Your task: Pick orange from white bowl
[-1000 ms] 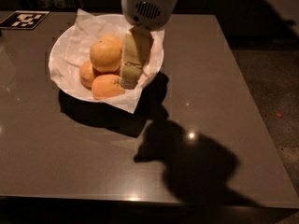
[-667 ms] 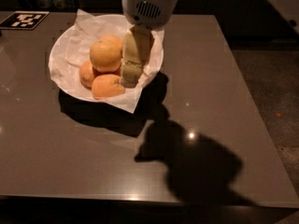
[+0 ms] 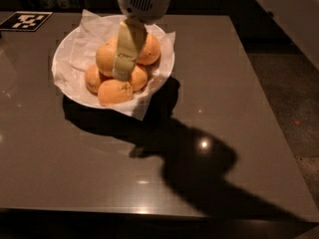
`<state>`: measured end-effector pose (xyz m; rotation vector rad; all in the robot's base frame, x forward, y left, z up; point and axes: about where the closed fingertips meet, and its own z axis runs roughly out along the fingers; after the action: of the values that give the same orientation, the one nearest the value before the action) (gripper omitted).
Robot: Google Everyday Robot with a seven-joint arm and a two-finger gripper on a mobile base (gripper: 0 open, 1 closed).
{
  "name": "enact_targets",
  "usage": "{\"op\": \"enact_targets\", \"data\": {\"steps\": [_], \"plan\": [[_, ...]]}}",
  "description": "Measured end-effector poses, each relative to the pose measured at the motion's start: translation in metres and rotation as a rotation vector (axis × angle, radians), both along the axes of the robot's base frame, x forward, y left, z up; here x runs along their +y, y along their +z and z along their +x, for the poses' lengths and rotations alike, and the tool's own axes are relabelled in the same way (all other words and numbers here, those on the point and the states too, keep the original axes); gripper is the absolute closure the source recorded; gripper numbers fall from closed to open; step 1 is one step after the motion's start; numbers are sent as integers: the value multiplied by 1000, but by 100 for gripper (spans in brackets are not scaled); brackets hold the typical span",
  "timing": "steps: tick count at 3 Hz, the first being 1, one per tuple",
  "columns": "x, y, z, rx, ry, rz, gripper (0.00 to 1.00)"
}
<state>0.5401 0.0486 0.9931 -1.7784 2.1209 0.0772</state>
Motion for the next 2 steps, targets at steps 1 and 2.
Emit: {"op": "enact_targets", "data": {"steps": [1,2], "plan": [[10,0,18,21,-36,0,0],[17,-4,30,44,-62,2,0]]}}
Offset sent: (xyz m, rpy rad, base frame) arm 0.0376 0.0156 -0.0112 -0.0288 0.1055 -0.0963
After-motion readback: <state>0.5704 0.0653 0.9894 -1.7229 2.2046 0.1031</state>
